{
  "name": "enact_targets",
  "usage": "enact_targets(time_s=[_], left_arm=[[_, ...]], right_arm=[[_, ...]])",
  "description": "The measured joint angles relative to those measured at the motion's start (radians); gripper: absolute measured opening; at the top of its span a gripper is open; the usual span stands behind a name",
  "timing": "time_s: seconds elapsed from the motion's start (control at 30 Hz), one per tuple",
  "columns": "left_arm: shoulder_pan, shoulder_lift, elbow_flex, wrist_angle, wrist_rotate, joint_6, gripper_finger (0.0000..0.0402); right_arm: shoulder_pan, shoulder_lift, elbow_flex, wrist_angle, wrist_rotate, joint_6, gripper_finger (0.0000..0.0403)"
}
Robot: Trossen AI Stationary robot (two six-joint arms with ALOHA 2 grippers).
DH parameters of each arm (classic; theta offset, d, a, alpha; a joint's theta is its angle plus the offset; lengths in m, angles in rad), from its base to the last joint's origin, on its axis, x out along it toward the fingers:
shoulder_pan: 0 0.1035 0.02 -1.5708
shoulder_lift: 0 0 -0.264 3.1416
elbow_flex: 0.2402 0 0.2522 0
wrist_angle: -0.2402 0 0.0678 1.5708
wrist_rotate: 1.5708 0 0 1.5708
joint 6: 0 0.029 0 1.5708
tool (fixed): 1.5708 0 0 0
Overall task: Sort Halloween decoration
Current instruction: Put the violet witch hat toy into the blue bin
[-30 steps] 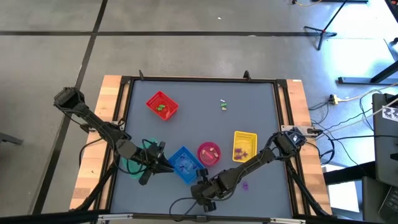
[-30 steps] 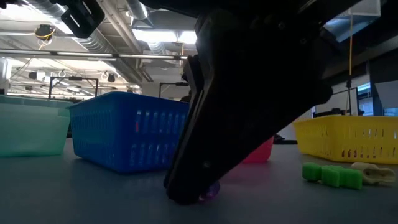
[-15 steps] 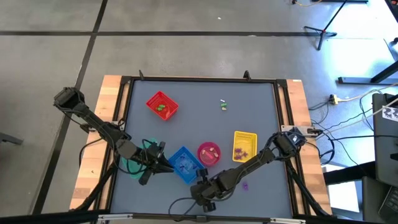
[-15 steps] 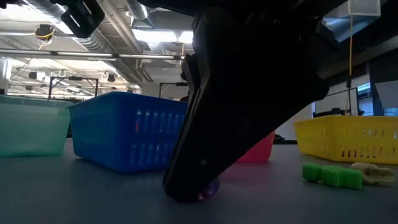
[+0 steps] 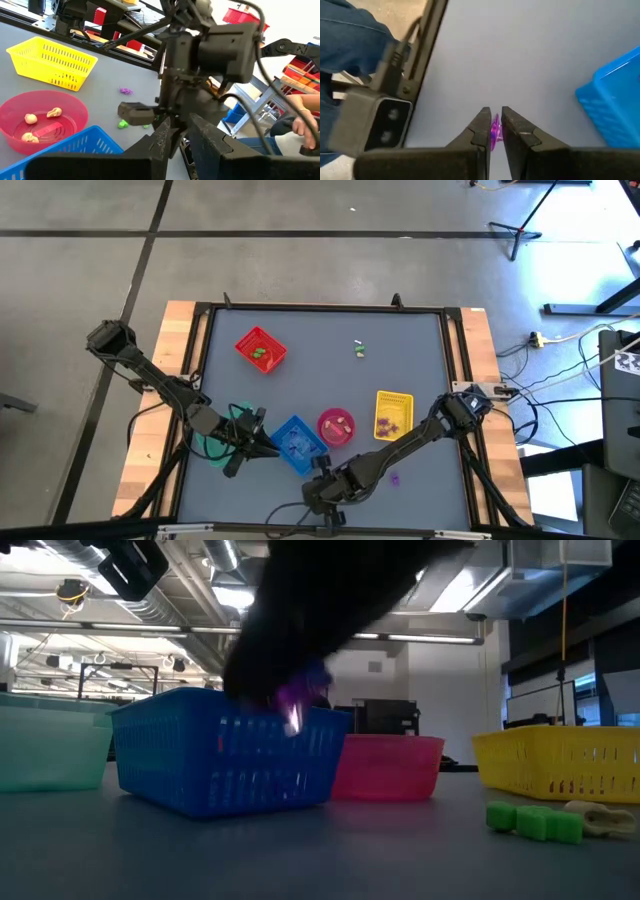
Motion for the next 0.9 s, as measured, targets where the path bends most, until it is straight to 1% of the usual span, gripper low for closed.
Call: enact_targets(time_s=[0.07, 0.27, 0.37, 0.5, 0.63, 0.9], left_arm=[[0.0, 0.0, 0.0, 0.0, 0.0, 0.0, 0.0056], [0.0, 0.0, 0.0, 0.0, 0.0, 0.0, 0.0056], [0.0, 0.0, 0.0, 0.0, 0.0, 0.0, 0.0056], [0.0, 0.0, 0.0, 0.0, 0.0, 0.0, 0.0056], [0.0, 0.0, 0.0, 0.0, 0.0, 0.0, 0.0056], [0.0, 0.0, 0.0, 0.0, 0.0, 0.002, 0.0056]], right_arm=[[-0.001, 0.0, 0.031, -0.03, 0.0, -0.005, 0.0038], [-0.008, 0.0, 0.131, -0.112, 0.003, -0.085, 0.0038], [-0.017, 0.0, 0.184, -0.149, 0.04, -0.127, 0.0038], [-0.036, -0.002, 0.234, -0.195, 0.123, -0.188, 0.0038], [-0.068, -0.002, 0.243, -0.2, 0.178, -0.239, 0.0039], [-0.135, -0.002, 0.243, -0.201, 0.178, -0.292, 0.0039]])
